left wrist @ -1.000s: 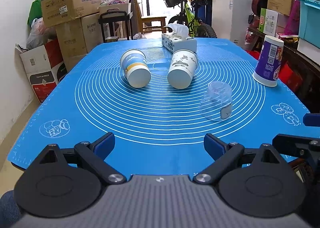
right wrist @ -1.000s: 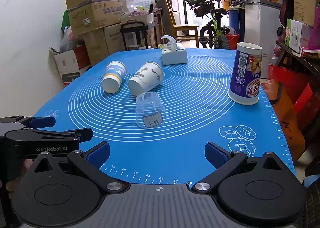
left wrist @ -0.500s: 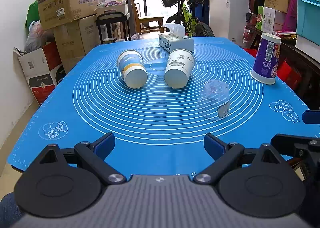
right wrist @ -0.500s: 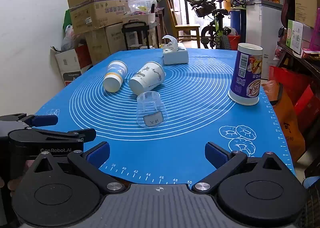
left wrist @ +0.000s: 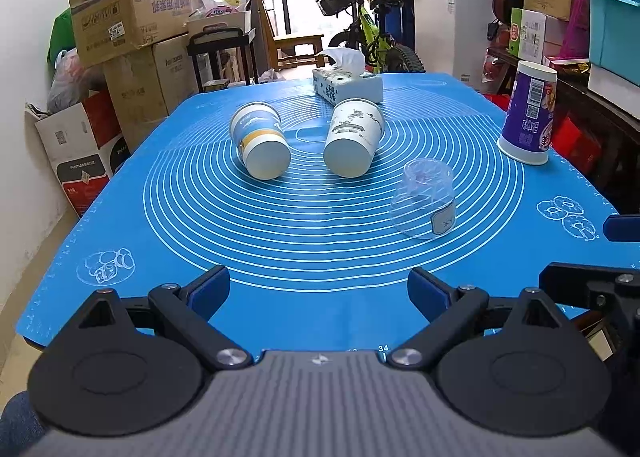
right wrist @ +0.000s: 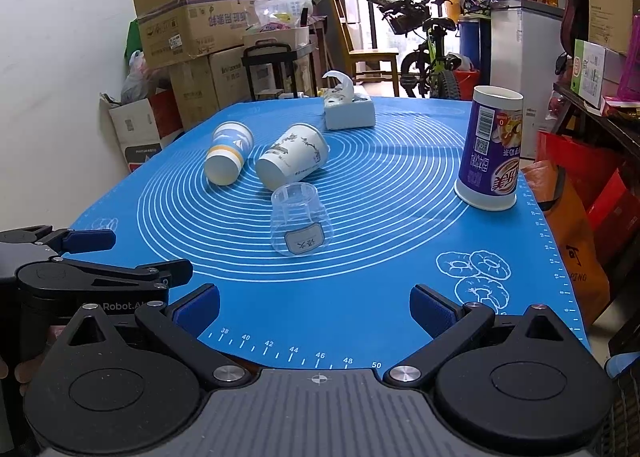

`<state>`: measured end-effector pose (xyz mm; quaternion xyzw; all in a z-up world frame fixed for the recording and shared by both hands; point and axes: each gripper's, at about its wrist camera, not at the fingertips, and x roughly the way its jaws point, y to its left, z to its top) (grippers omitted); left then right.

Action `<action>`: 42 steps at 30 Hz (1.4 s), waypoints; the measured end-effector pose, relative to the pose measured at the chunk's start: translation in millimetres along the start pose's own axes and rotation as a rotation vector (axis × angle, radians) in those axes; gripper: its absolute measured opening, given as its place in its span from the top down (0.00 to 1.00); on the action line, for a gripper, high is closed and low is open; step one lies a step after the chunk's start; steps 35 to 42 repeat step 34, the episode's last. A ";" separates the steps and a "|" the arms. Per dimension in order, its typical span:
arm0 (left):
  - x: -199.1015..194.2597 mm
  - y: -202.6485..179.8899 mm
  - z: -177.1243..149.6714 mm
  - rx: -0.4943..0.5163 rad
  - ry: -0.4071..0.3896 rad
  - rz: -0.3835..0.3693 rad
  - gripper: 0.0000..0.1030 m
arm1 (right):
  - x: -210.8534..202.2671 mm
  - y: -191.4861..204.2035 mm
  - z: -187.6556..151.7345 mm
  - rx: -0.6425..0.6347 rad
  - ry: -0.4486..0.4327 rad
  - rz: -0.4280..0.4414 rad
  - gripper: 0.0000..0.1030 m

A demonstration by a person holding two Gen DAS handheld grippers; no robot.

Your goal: Flip cup upside down

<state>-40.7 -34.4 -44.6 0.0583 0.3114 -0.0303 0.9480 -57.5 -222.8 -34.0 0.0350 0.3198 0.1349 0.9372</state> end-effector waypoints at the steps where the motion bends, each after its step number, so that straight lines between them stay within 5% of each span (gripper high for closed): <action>1: 0.0 -0.2 -0.2 0.001 0.000 0.000 0.08 | -0.2 0.0 -0.1 0.000 0.000 0.000 0.03; 42: 3.1 1.8 -0.4 -0.020 0.004 0.005 0.08 | 1.5 0.7 1.1 -0.007 0.008 0.010 0.03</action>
